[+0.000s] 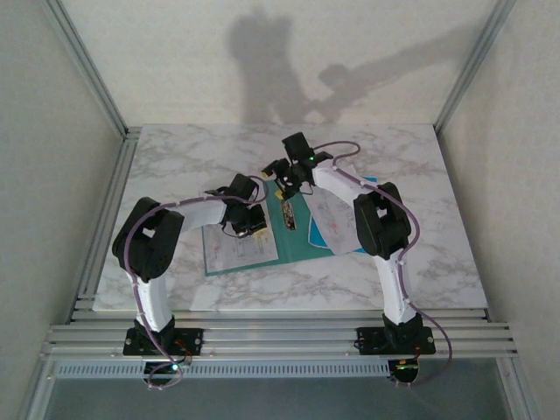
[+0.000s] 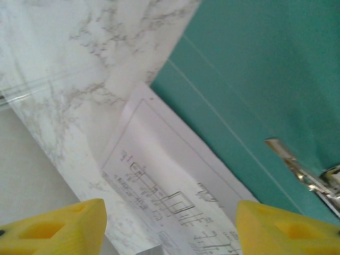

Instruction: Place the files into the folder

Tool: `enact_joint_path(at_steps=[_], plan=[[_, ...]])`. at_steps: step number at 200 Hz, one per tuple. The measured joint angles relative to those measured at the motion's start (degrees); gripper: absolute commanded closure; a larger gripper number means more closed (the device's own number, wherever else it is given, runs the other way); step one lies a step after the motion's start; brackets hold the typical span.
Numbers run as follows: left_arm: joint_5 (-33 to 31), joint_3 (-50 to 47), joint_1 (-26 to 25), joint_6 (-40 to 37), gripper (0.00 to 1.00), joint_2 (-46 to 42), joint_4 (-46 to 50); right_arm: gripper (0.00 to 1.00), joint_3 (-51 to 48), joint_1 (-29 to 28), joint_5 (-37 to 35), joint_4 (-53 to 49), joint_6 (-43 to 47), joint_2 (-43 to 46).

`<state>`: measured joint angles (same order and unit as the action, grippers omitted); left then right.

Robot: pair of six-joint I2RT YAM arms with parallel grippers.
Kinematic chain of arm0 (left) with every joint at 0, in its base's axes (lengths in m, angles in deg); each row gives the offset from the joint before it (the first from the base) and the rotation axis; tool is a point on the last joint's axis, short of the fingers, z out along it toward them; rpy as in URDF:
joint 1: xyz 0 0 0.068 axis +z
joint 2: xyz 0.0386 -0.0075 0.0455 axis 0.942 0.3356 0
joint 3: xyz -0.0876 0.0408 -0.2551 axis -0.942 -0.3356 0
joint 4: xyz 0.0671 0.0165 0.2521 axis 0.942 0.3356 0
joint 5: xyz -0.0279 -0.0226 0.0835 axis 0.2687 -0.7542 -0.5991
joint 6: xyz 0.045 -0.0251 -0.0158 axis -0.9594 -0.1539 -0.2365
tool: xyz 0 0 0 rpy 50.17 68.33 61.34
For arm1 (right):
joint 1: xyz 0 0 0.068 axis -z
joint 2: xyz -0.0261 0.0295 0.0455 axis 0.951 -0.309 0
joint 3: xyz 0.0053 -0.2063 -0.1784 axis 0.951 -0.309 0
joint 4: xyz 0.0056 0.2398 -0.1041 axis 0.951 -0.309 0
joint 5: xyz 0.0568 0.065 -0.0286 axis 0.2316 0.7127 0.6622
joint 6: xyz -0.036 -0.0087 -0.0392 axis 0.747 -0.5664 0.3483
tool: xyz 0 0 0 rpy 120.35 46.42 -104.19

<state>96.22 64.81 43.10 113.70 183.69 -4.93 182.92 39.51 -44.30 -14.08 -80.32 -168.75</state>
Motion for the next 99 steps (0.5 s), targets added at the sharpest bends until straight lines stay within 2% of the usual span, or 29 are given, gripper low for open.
enact_joint_path(at_steps=[26,45,75,99], plan=[[0.0,-0.1,0.0,0.0,0.94,-0.2,0.0,0.37,-1.8,0.0,-1.5,0.6,1.5,2.1],[0.0,-0.1,0.0,0.0,0.94,-0.2,0.0,0.41,-11.5,0.0,-3.4,2.4,2.0,9.1],[0.2,-0.2,0.0,0.0,0.94,-0.2,0.0,0.52,-27.5,-0.5,-4.0,5.4,2.0,22.2],[0.3,-0.3,0.0,0.0,0.94,-0.2,0.0,0.57,-35.7,-2.2,-3.4,8.9,1.6,26.3]])
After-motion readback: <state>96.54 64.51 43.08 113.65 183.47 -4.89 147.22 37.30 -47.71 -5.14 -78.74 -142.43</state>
